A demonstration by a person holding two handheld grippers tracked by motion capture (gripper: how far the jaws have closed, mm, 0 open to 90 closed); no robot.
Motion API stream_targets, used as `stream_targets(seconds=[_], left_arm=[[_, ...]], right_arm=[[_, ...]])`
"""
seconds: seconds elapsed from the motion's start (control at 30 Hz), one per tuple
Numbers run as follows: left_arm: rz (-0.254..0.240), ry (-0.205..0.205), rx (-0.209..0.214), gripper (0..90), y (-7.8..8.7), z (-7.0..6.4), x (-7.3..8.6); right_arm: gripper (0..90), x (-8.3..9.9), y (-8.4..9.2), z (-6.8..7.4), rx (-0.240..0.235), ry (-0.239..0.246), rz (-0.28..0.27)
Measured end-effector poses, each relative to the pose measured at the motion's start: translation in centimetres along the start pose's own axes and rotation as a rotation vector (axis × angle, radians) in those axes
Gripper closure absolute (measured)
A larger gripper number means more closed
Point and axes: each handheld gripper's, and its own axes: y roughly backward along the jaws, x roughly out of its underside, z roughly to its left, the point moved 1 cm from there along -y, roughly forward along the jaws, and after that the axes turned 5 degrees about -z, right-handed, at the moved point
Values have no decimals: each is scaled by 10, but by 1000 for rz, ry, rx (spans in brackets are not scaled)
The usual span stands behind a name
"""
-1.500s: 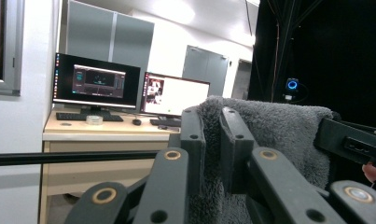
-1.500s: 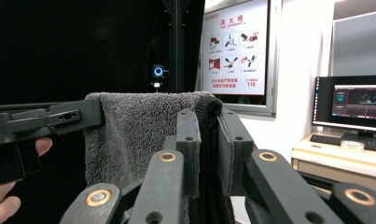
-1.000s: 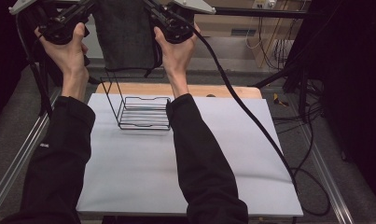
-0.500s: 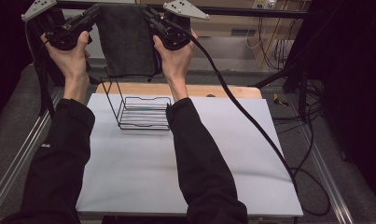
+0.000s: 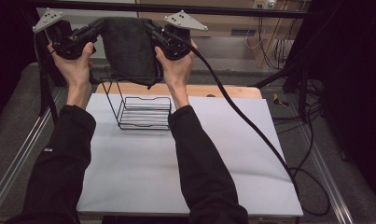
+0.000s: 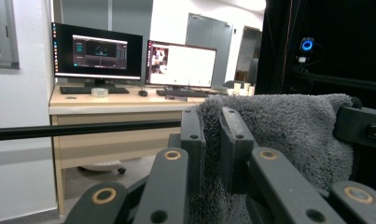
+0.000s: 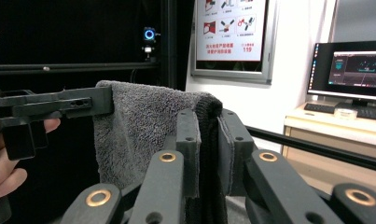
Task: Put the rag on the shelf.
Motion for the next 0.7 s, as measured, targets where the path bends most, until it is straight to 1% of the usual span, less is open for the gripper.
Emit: stream_targets(seconds=[0.1,0.27,0.33,0.47,0.57,0.7], left_arm=[[13,-5,3,812,2,1,4],[17,-9,16,812,10,1,10],[27,-17,21,812,13,1,13],[37,-13,31,812,19,2,17],[46,-18,34,812,22,0,18],[57,-30,41,812,27,-2,20]], right_arm=[[805,5,1,1,-2,6,17],[805,11,2,3,-5,-5,30],[805,13,3,4,-7,-7,38],[805,17,6,6,-16,-7,49],[805,21,9,8,-27,-16,57],[805,24,13,9,-33,-17,68]])
